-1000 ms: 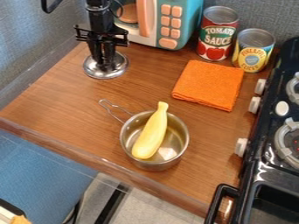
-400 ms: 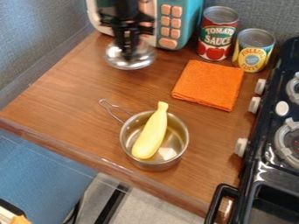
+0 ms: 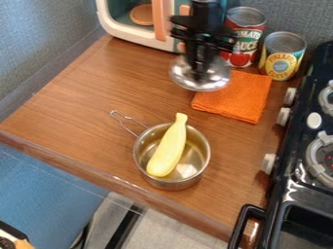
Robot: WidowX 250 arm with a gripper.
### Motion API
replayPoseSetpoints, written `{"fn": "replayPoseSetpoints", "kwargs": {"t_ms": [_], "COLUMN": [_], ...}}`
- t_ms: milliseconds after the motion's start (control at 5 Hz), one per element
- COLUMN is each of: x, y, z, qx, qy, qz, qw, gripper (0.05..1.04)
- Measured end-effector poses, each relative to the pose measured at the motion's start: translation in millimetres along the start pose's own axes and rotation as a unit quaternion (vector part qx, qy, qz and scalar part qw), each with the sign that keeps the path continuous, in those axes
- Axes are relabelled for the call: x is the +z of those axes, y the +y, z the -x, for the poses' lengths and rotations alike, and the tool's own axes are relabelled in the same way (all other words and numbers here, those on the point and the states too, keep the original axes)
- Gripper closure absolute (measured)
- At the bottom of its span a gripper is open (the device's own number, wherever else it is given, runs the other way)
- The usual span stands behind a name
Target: Move the lid of the silver pot on top of the orange cloth
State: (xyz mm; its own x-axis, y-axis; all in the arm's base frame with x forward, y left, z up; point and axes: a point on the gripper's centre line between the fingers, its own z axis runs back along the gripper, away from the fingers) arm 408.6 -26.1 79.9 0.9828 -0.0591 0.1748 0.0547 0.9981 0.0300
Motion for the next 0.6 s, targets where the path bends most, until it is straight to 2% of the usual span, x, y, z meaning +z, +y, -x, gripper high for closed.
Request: {"fn": "replayPoseSetpoints", "kwargs": {"t_ms": [200,600], "x": [-1,-29], "y": [-35,-46], "z": [-4,-11], "qx": [-0.028,-0.029], "qy": [-0.006,0.015], "qz": [0.003,-0.013], "qw": [0.9996,0.9994], "gripper": [0.796,0.796]}}
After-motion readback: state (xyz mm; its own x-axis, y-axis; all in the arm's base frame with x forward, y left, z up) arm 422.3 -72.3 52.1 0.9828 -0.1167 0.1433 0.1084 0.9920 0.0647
